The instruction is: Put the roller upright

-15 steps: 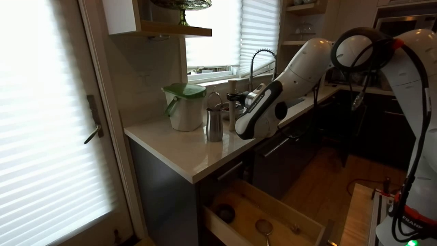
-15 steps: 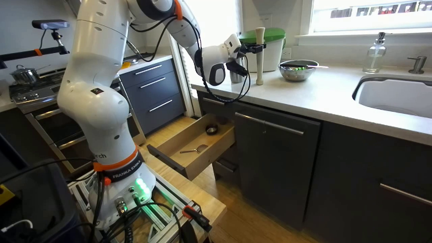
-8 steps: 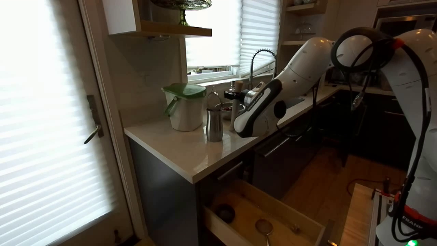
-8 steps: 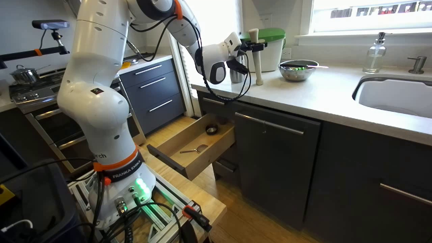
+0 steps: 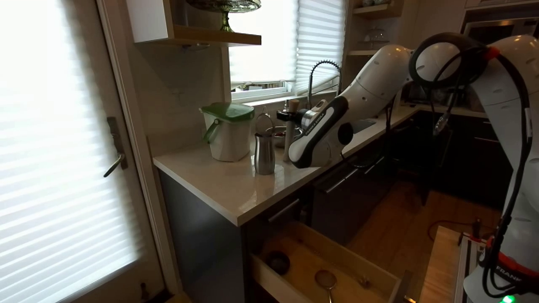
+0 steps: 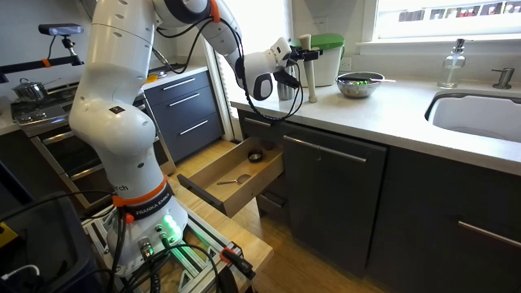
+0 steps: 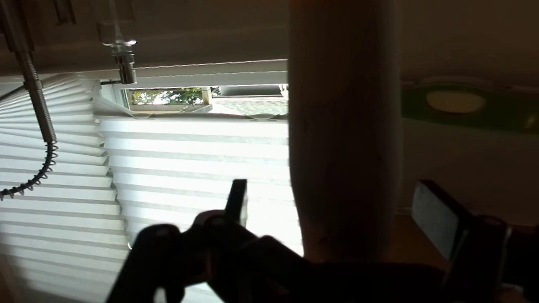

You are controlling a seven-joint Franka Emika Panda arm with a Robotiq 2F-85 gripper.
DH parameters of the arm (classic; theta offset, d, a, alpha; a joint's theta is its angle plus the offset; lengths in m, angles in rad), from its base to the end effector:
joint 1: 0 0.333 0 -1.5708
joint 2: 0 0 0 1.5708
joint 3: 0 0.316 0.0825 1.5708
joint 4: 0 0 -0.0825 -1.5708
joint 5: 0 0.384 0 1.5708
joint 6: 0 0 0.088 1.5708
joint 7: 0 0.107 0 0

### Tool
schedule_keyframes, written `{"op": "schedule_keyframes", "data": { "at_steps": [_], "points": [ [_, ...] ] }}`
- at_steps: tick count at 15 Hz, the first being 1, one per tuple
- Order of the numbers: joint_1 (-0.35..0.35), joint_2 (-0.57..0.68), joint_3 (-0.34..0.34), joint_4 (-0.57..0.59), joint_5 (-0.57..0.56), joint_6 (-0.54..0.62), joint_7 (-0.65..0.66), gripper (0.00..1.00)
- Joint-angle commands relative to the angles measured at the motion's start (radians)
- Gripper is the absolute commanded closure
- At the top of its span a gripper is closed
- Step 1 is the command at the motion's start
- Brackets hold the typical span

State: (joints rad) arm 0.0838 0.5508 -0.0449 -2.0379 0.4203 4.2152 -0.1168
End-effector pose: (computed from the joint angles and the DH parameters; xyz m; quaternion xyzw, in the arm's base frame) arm 0.6013 -0.0274 0.3648 0.6846 -0.1382 0.7104 0.0869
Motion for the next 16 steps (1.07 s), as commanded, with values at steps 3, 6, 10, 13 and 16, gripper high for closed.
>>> {"op": "schedule_keyframes", "data": {
  "at_steps": [3, 6, 10, 13, 16],
  "points": [
    [-0.014, -0.011, 0.006, 0.013, 0.005, -0.006, 0.011, 0.21],
    [-0.016, -0.010, 0.005, 0.028, 0.002, -0.012, 0.009, 0.42],
    [-0.018, -0.011, 0.005, 0.041, 0.001, -0.019, 0.006, 0.24],
    [-0.019, -0.011, 0.004, 0.048, 0.004, -0.021, 0.004, 0.22],
    [-0.020, -0.010, 0.005, 0.051, 0.003, -0.021, 0.004, 0.00]
  ]
}}
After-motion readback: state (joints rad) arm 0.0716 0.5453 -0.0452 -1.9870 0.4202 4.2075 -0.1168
